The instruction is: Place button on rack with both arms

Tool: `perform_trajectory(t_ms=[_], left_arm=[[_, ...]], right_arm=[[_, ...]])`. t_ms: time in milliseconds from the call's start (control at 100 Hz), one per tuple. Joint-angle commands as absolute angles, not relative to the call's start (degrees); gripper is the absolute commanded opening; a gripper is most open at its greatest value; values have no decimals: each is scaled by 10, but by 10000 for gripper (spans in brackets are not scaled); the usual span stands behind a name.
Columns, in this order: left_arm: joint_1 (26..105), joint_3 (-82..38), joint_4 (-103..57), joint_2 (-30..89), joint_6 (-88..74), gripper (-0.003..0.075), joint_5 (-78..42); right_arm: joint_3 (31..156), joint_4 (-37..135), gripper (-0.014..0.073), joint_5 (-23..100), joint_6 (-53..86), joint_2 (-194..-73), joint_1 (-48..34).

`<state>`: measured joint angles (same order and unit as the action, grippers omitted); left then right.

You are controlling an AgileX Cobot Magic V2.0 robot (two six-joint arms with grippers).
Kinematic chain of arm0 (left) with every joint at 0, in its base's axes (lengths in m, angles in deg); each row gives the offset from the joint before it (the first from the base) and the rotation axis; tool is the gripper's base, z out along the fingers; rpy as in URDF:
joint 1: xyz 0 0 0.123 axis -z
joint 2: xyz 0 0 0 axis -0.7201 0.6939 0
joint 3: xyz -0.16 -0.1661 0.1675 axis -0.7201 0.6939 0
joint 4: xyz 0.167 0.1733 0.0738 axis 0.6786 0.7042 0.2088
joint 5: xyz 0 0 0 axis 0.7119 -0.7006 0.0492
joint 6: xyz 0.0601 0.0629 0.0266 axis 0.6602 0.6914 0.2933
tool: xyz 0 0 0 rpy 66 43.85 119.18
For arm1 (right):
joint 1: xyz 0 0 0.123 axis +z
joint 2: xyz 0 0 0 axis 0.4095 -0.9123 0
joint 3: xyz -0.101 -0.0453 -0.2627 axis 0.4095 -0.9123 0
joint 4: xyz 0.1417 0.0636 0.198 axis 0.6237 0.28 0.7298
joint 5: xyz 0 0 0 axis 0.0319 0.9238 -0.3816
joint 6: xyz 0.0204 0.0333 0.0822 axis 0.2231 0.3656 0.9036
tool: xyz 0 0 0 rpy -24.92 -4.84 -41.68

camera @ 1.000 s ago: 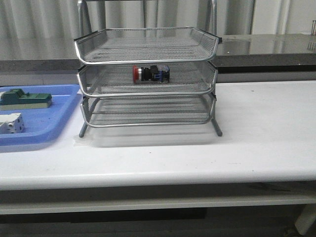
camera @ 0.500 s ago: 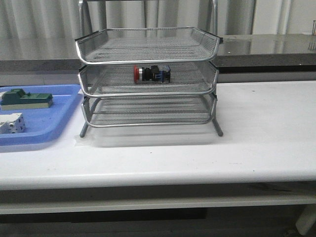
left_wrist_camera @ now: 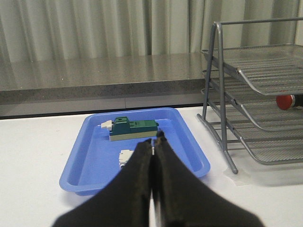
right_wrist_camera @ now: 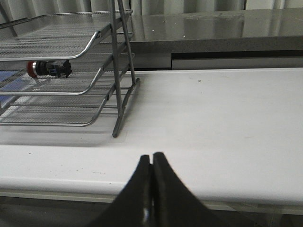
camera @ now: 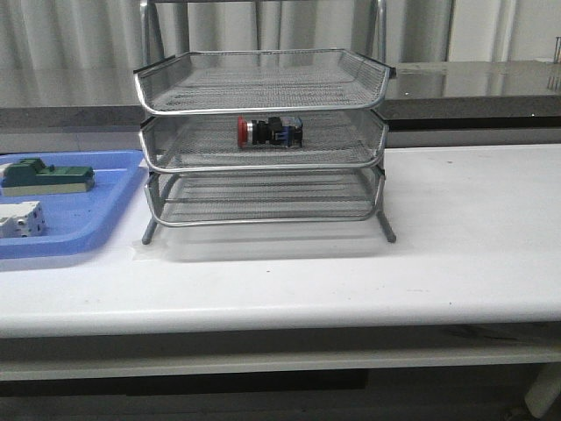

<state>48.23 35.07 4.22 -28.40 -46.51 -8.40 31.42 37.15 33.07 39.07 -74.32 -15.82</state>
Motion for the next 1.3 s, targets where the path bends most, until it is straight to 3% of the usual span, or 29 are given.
perform_trajectory(t_ms=[0, 1290], left_arm=[[481, 374, 41, -303, -473, -21, -28], [481, 383, 34, -303, -482, -21, -17]], right_arm=[[326, 365, -67, 281, 391, -732, -163], [326, 365, -67, 281, 391, -732, -163]])
